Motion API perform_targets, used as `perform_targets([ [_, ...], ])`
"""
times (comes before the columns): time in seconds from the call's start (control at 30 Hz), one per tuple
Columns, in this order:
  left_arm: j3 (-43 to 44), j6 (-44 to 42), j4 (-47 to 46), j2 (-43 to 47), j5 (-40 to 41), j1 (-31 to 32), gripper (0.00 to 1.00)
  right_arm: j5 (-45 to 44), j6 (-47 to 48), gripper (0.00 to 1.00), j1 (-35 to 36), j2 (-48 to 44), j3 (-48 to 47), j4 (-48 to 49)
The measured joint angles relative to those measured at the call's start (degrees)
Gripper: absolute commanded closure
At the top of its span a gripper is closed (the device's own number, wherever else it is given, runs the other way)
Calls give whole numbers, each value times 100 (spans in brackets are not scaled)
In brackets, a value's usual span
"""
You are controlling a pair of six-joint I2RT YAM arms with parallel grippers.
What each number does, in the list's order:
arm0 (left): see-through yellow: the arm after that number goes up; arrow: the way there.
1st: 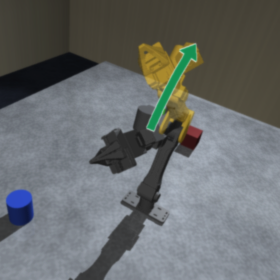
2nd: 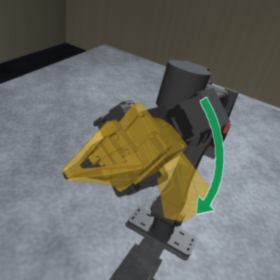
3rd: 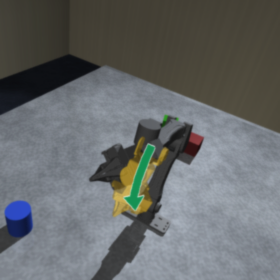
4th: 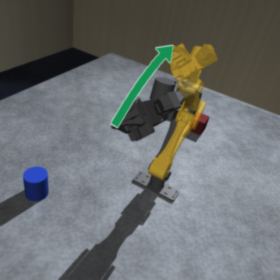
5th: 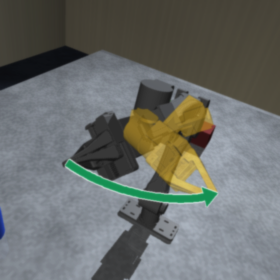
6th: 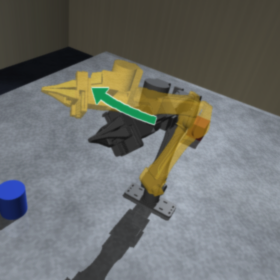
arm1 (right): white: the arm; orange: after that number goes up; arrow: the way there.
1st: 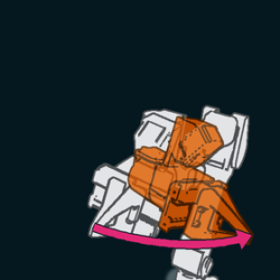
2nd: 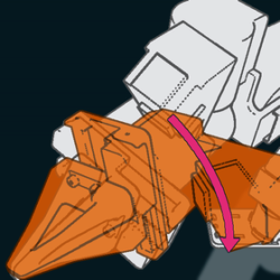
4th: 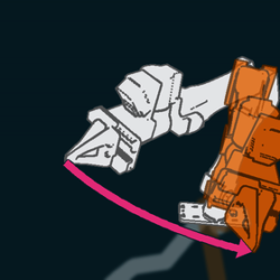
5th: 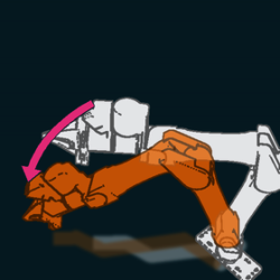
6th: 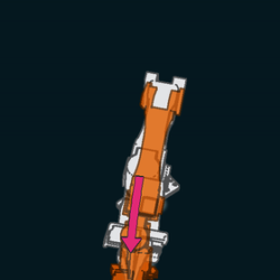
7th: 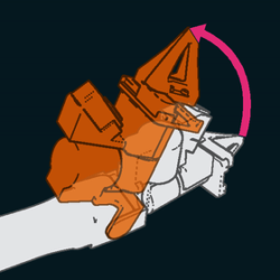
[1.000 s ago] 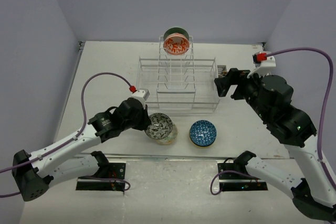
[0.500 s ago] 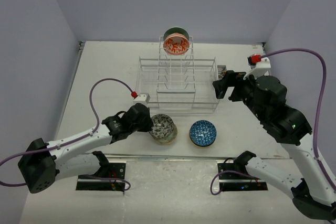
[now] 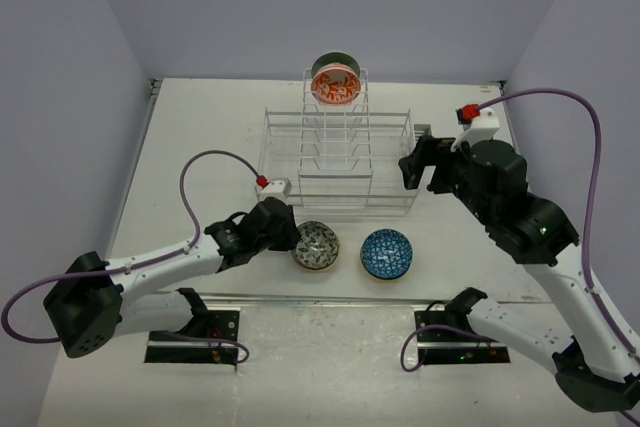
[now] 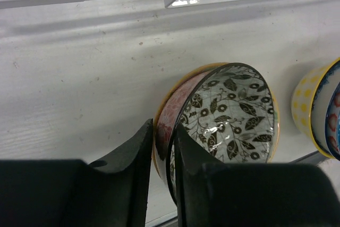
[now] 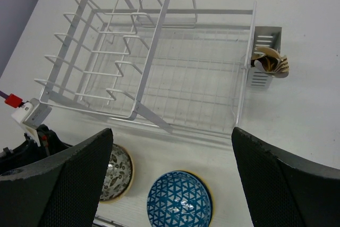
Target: Unload the bowls from the dish rack
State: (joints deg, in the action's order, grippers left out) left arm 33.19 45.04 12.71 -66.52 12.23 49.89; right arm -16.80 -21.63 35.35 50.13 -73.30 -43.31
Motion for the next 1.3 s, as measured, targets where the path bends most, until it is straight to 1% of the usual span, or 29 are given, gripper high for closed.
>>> perform_targets([
  [0.03, 0, 13, -26, 0, -28, 7, 72, 0, 0, 7, 0, 0, 0, 0],
  [0.07, 0, 39, -70, 0, -46, 7, 67, 0, 0, 7, 0, 2, 2, 2],
  [0.1, 0, 48, -127, 2, -81, 13, 64, 7, 0, 7, 0, 2, 4, 2],
  [0.2, 0, 68, -210, 11, -162, 44, 59, 37, 0, 7, 0, 2, 4, 2],
  [0.3, 0, 85, -240, 50, -205, 87, 58, 90, 0, 7, 0, 11, 4, 2],
  [0.43, 0, 90, -197, 192, -214, 131, 62, 131, 0, 7, 0, 13, 4, 7],
  [0.5, 0, 90, -138, 295, -199, 131, 62, 142, 0, 7, 0, 17, 4, 11],
  [0.6, 0, 92, -11, 511, -142, 157, 51, 184, 13, 6, 0, 85, 4, 83],
  [0.63, 2, 90, 50, 601, -120, 164, 43, 221, 33, 6, 0, 142, 4, 125],
  [0.73, 37, 90, 350, 925, 48, 181, 28, 339, 138, 6, 0, 407, -98, 190],
  [0.8, 140, 70, 599, 1093, 201, 190, 22, 396, 256, 5, 0, 717, -341, 240],
  [0.83, 210, 72, 717, 1163, 275, 190, 15, 411, 345, 5, 0, 922, -466, 295],
  [0.87, 291, 61, 846, 1222, 352, 190, 11, 417, 422, 5, 0, 1029, -542, 385],
  [0.9, 387, 33, 970, 1285, 422, 192, 0, 431, 557, 5, 0, 1325, -721, 474],
  [1.0, 717, -146, 1322, 1445, 535, 192, 0, 411, 1121, 4, 0, 1961, -1051, 944],
  [1.1, 1272, -529, 1681, 1504, 538, 195, 0, 299, 1768, 4, 0, 2673, -1432, 1388],
  [1.13, 1488, -643, 1784, 1499, 540, 195, 0, 227, 2013, 1, 0, 3008, -1670, 1523],
  [1.23, 2122, -1038, 2070, 1515, 544, 195, 0, -63, 2656, 1, 0, 4159, -2627, 1799],
  [1.3, 2393, -1235, 2221, 1565, 568, 195, 0, -256, 3005, 1, 0, 4896, -3237, 1906],
])
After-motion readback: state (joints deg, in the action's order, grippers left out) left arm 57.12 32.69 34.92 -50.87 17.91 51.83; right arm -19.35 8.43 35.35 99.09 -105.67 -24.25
